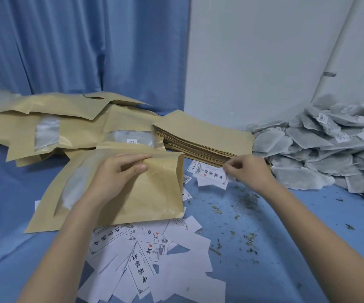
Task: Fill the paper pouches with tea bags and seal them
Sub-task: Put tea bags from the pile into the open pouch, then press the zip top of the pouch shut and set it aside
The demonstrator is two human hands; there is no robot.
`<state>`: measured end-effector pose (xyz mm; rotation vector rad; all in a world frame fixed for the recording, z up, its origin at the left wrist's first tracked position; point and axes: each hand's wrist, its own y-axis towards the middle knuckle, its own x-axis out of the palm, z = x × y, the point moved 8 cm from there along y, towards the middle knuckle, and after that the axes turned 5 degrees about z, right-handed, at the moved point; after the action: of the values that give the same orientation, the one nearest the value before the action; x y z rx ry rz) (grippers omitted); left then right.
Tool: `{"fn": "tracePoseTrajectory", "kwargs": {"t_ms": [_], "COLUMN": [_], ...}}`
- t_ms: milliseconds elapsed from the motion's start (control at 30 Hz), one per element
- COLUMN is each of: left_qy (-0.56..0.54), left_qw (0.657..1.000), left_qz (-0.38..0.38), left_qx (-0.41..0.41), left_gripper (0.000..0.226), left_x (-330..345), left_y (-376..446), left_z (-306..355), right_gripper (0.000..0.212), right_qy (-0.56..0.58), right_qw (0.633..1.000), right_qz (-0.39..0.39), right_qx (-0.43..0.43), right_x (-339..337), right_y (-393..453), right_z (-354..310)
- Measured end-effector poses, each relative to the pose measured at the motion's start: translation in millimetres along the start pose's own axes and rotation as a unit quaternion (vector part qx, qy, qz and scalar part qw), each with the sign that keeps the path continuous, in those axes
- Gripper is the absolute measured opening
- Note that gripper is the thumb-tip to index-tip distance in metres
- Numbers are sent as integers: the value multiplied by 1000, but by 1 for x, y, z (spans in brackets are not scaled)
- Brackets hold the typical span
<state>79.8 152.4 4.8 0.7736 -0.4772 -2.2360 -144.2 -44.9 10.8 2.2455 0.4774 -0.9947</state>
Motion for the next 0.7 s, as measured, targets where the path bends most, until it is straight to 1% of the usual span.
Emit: {"fn": "tracePoseTrajectory", "kwargs": {"t_ms": [100,167,233,300,367,433,500,567,633,667,700], "left_qy": [-7,-17,-27,-30,-35,-49,-66,-84,-106,-115,-122], "left_qw": [1000,1000,1000,999,999,999,998,996,994,993,992], "left_qz": [4,10,14,15,17,19,18,12,4,0,-4], "left_qx": [-1,-2,-1,-2,-7,-12,-14,-5,7,11,17], "left_gripper": [28,28,28,28,27,26,26,26,26,25,25], "left_x": [0,-2,-4,-6,-8,-10,-10,-8,-5,-3,-2], "left_y": [0,0,-1,-1,-1,-1,0,1,3,5,8], "left_z": [3,5,8,10,11,12,17,26,38,45,52], "right_gripper": [10,8,7,7,10,12,12,13,10,6,9], "right_qy": [-29,-70,-109,-90,-2,63,68,55,44,32,13], "right_qw": [988,968,946,938,944,939,931,913,893,886,884], "right_qz": [43,52,79,115,145,163,156,143,147,144,140], "right_qx": [-145,-235,-294,-314,-297,-295,-324,-378,-424,-440,-445], "right_x": [-17,-19,-18,-21,-26,-28,-22,-13,-9,-8,-8], "right_y": [-5,-12,-19,-24,-26,-29,-37,-47,-52,-52,-50], "right_z": [-39,-58,-70,-75,-76,-80,-91,-109,-126,-135,-144]}}
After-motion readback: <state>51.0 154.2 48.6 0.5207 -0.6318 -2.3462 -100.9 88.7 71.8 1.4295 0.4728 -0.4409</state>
